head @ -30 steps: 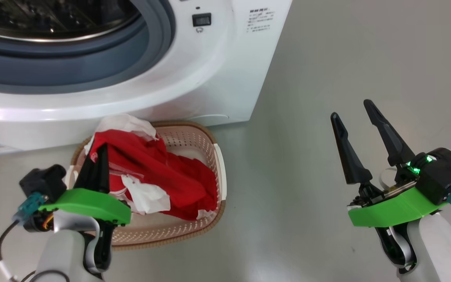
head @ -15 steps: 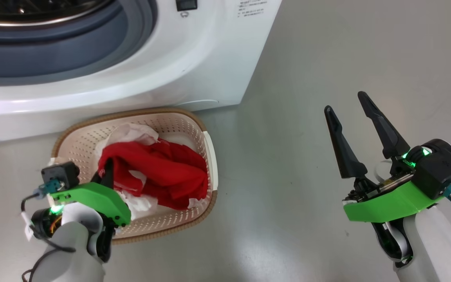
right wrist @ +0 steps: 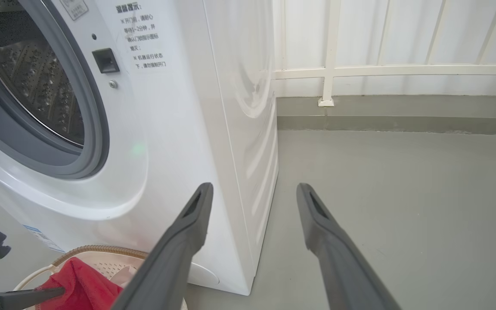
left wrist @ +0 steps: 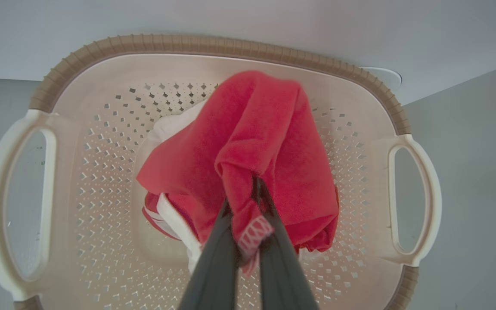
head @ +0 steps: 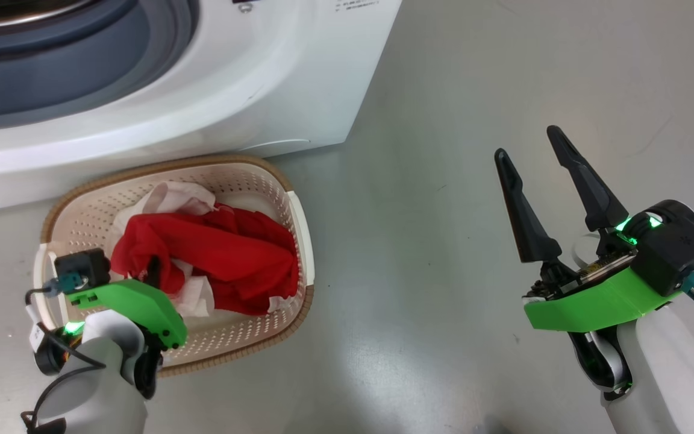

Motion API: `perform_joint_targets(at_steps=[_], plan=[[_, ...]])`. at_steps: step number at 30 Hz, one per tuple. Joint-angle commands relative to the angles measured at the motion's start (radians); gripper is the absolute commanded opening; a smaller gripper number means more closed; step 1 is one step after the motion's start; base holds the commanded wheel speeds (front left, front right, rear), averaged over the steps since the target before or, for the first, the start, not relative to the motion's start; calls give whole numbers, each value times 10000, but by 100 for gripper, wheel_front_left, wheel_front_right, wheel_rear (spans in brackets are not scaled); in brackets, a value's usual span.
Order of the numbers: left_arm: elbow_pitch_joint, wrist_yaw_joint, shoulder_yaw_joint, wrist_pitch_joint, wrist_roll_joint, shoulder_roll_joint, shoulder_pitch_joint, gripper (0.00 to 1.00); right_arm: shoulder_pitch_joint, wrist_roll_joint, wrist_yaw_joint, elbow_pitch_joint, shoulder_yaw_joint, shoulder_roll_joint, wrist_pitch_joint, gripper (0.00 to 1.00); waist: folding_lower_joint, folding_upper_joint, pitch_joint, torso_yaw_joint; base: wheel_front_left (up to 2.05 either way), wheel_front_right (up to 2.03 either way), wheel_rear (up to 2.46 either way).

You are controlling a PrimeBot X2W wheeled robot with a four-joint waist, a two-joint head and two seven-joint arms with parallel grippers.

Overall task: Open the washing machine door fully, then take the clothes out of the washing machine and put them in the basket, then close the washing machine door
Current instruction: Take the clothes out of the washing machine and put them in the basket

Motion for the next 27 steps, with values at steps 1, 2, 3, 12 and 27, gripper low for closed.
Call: perform_joint_targets(at_steps=[1, 2, 3, 12, 27], plan=[[99, -73, 162, -160, -100, 359, -24, 0, 35, 34, 62, -200, 180, 34, -63, 100, 0, -1, 53, -53, 0, 0, 0], [194, -80, 135, -166, -107, 369, -56, 0, 36, 32, 62, -200, 169, 34, -63, 100, 0, -1, 61, -55, 0, 0, 0], [272, -87, 110, -179, -116, 375, -79, 0, 39, 29, 62, -199, 162, 35, -63, 100, 0, -1, 62, -56, 0, 0, 0], [575, -123, -119, -394, -167, 332, -133, 19, -7, 11, 62, -97, 153, 16, -63, 100, 0, -1, -5, 33, 0, 0, 0], [-2398, 176, 9, -1083, 406, 272, 840, 100, 259, -387, 62, 247, -407, 67, -63, 100, 0, -1, -1202, 684, 0, 0, 0]])
